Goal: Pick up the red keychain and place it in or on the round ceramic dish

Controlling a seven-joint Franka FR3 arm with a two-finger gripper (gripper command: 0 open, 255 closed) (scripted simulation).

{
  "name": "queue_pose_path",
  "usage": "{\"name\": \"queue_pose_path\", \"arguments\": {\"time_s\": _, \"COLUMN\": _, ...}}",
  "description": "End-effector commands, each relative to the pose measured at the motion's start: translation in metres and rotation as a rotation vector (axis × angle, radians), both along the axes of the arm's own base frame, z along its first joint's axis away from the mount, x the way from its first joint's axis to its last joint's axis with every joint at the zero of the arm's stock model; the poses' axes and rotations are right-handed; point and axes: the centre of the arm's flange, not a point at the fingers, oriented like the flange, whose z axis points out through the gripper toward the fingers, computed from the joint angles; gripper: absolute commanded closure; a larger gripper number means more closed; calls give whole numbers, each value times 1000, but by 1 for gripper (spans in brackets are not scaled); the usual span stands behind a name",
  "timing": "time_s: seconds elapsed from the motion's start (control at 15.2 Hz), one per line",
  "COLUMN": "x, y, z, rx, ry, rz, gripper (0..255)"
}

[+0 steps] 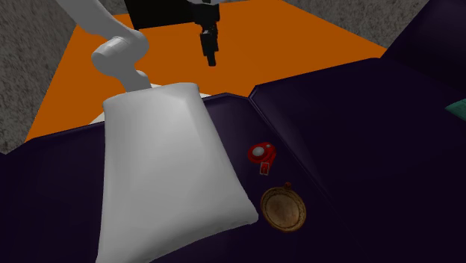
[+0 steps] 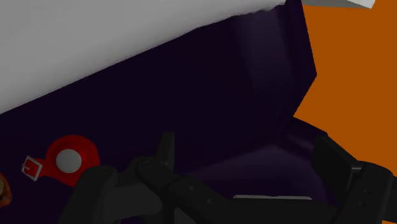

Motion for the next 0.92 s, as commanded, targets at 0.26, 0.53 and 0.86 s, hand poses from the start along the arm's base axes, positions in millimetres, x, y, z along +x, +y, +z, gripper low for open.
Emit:
{"name": "queue_pose_path", "arguments": {"time_s": 0.26, "x": 50, "y": -42, "z": -43, "rx": -28, "ry": -2, "rz": 124, "gripper": 0}}
{"name": "queue_pose_path", "arguments": {"time_s": 0.53, "x": 85, "y": -67, "z": -71, "rx": -46, "ry": -2, "rz": 205, "gripper": 0}}
{"name": "queue_pose_path", "arguments": {"time_s": 0.86, "x": 133, "y": -94, "z": -106, "rx": -69, "ry": -3, "rz": 305, "gripper": 0}}
